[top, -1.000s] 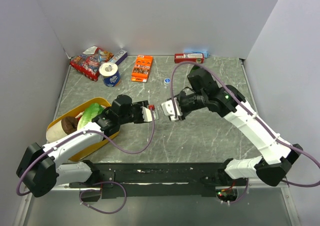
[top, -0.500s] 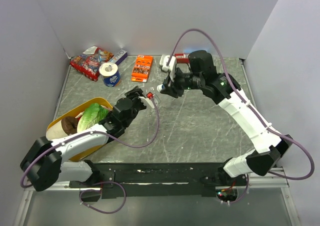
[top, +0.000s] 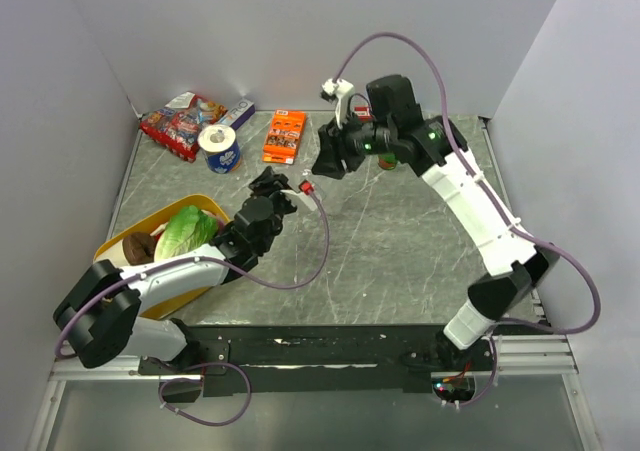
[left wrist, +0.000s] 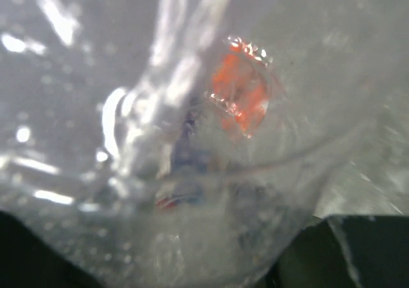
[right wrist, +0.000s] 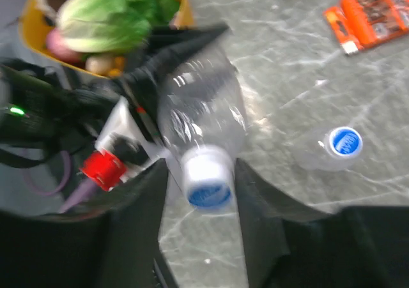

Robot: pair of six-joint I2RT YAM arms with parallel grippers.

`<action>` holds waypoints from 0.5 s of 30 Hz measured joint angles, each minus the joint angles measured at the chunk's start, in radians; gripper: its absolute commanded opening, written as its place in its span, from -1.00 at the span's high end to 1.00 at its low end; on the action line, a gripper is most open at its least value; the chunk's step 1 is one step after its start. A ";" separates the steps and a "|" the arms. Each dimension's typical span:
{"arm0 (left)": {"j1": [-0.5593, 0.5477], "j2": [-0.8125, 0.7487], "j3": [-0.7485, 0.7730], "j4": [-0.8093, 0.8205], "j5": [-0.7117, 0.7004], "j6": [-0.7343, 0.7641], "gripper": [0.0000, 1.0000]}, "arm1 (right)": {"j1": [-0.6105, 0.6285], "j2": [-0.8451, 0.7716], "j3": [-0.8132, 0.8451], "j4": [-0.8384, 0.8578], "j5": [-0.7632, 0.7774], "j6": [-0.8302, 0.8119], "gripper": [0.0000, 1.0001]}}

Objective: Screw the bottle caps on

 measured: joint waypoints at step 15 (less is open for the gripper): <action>0.109 -0.147 0.092 -0.621 0.636 0.013 0.98 | -0.003 -0.361 -0.337 -0.149 -0.222 -0.867 -0.29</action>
